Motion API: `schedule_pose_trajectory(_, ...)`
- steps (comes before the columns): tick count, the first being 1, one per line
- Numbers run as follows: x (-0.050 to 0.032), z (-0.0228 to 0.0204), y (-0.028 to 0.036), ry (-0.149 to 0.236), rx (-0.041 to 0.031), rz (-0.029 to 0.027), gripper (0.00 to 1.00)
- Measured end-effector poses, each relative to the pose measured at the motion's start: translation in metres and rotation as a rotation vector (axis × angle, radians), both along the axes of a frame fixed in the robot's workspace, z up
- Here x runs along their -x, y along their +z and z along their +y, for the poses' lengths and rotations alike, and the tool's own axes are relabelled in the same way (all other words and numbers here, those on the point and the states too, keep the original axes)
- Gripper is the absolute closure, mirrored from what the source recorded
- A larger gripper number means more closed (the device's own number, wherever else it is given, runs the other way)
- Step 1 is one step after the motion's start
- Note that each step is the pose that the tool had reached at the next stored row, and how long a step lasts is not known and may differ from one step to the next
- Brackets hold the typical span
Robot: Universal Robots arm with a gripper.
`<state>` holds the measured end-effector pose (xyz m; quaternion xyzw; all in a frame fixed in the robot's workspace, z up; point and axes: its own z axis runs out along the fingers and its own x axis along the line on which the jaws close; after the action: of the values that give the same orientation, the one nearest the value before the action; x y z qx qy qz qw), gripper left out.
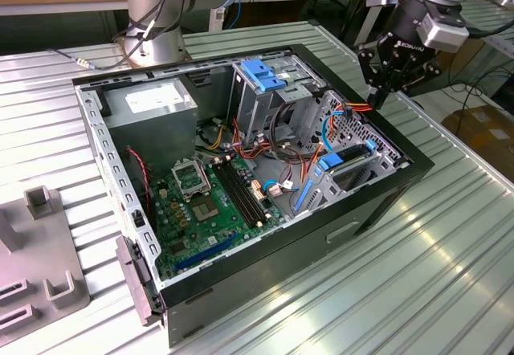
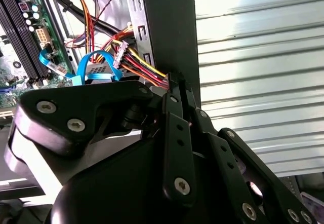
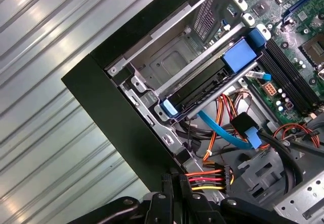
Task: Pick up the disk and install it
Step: 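Insert the first disk wire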
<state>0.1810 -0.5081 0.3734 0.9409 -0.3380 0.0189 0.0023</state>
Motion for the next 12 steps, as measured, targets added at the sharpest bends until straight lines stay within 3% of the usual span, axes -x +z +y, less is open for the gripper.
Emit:
schedule_pose_trajectory(8, 0.0113, -0.0003, -0.0001, -0.014, 0.0000, 0.0000, 0.84)
schedule_pose_trajectory(12, 0.0131, -0.0004, -0.0003, -0.035, 0.0011, 0.0000, 0.84)
